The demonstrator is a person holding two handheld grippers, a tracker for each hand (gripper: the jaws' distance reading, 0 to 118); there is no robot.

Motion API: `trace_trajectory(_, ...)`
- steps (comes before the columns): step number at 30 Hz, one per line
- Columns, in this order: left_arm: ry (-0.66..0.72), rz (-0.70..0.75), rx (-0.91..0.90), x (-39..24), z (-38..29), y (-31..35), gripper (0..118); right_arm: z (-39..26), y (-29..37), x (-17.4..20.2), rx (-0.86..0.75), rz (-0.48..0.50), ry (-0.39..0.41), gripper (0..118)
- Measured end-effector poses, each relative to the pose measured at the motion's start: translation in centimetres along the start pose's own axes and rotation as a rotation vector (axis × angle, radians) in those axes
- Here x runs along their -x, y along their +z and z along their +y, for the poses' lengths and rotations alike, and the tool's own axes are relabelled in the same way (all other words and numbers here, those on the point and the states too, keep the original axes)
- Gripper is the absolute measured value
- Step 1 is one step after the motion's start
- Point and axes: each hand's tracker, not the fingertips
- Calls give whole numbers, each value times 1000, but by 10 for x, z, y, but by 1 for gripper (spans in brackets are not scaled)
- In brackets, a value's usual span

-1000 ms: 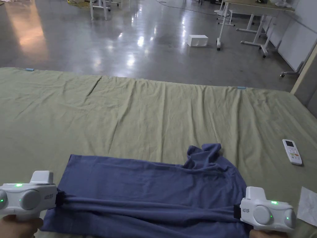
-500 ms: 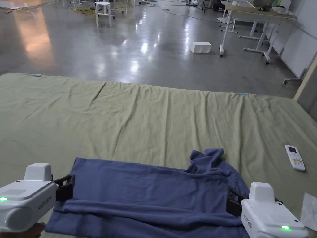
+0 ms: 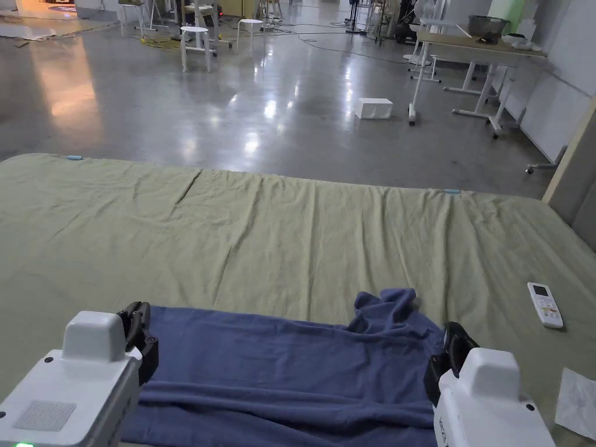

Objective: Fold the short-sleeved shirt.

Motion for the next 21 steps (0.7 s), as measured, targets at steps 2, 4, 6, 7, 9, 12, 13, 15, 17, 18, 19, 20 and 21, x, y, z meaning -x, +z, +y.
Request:
trace_trajectory(2,-18,-6,-5,-3,2,6,2,5,6,0,-53,-19,29,0)
trace_trajectory(4,-2,-4,-14,-2,1,11,2,9,10,1,-76,-31,70,0)
trace_trajectory(6,-9,0,-1,-2,2,13,2,10,13,1,-87,-25,60,0)
trace_trajectory(7,-9,15,10,1,0,14,2,10,13,1,-79,-25,64,0)
trace_trajectory(9,-8,29,42,10,-6,13,2,10,13,-1,-78,-18,58,0)
trace_trajectory(12,18,41,165,29,-19,4,2,7,10,-2,-59,-12,64,0)
trace_trajectory(13,30,28,237,36,-25,-4,2,6,9,-2,-46,-8,70,0)
trace_trajectory(15,61,44,333,50,-40,-18,2,0,6,-3,-23,-3,75,0)
trace_trajectory(17,83,49,439,61,-56,-32,2,-5,2,-3,40,15,94,0)
trace_trajectory(18,86,55,479,67,-64,-42,2,-10,-2,-4,75,32,85,0)
trace_trajectory(19,84,48,533,72,-71,-50,2,-15,-3,-5,92,38,63,0)
trace_trajectory(20,93,41,561,77,-78,-58,3,-20,-4,-5,100,29,75,0)
trace_trajectory(21,106,48,596,80,-85,-67,7,-23,-4,-5,103,25,99,0)
